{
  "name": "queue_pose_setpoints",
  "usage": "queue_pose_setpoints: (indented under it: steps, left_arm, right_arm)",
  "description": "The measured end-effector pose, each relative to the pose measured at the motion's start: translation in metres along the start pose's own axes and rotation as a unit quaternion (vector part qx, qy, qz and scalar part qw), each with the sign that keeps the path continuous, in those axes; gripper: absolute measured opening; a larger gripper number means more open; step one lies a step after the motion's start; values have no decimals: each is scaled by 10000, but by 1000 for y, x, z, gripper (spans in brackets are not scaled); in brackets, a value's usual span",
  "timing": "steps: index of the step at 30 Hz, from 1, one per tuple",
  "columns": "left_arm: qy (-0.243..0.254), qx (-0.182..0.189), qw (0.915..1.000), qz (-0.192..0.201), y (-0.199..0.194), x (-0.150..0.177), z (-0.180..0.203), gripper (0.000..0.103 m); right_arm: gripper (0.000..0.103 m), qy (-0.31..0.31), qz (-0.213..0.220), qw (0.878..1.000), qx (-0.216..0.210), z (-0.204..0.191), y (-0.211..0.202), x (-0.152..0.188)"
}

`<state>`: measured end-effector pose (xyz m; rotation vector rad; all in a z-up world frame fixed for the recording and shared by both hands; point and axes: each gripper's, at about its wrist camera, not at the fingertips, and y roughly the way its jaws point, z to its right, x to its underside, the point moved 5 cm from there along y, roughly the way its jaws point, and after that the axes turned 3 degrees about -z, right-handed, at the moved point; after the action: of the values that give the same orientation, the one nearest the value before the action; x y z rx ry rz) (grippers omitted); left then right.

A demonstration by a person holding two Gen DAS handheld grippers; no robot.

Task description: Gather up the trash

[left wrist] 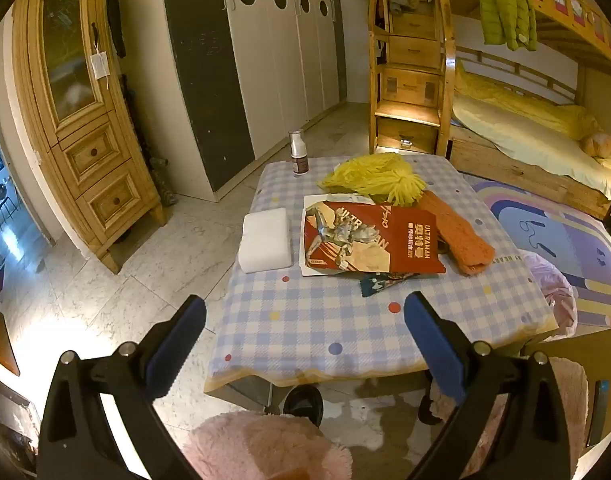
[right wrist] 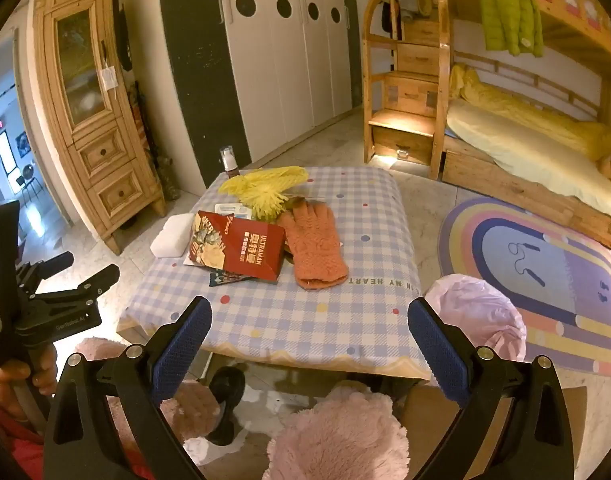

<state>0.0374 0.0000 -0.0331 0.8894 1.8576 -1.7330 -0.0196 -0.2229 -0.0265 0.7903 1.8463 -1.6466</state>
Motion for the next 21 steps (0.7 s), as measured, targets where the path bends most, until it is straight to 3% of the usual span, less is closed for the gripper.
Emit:
queue_pose_setpoints:
  steps: [21]
  left_arm:
    - [-6, 5, 10000, -1, 0, 0, 0, 96]
  right_arm:
    - [98, -6, 12, 10000, 5, 0, 0, 0]
